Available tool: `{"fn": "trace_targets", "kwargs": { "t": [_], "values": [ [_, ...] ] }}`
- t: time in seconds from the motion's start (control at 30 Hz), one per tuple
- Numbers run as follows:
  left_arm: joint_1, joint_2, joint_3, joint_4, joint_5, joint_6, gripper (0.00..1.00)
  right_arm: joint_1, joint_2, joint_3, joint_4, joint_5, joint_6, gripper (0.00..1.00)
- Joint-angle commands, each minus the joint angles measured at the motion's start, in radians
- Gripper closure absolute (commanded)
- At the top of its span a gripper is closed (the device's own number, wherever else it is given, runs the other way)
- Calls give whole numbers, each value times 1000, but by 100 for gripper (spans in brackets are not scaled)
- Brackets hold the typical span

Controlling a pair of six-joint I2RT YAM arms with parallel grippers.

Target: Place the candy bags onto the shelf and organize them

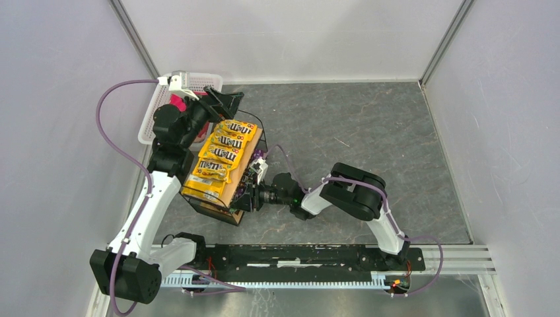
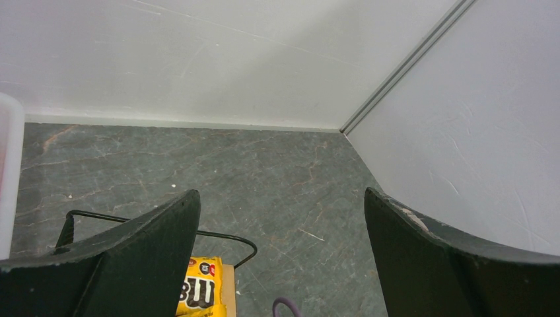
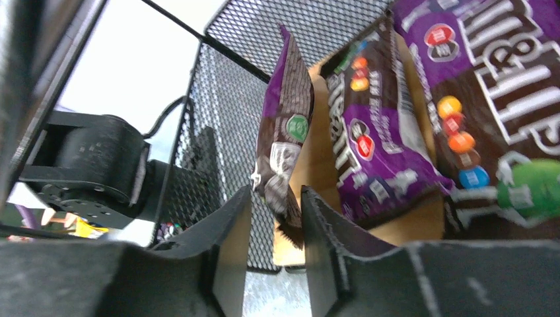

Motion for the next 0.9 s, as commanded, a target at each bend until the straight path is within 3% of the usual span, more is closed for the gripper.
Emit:
{"fn": "trace_targets", "kwargs": {
  "t": [0.0, 0.17, 0.43, 0.53, 0.87],
  "values": [
    [-4, -12, 39, 31, 6, 18, 1, 9, -108, -60, -56, 76, -80, 54],
    [-4, -13, 38, 34, 10, 13, 1, 8, -164, -106, -94, 81, -94, 48],
    [-4, -12, 36, 35, 9, 14, 1, 10, -249, -168, -172, 99, -130, 46],
    [-4, -11, 36, 34, 3, 19, 1, 9, -361, -197, -356, 155, -220, 46],
    [-7, -17, 38, 34, 7, 16, 1, -14, -945, -229, -1196, 665, -551, 16]
  ]
}}
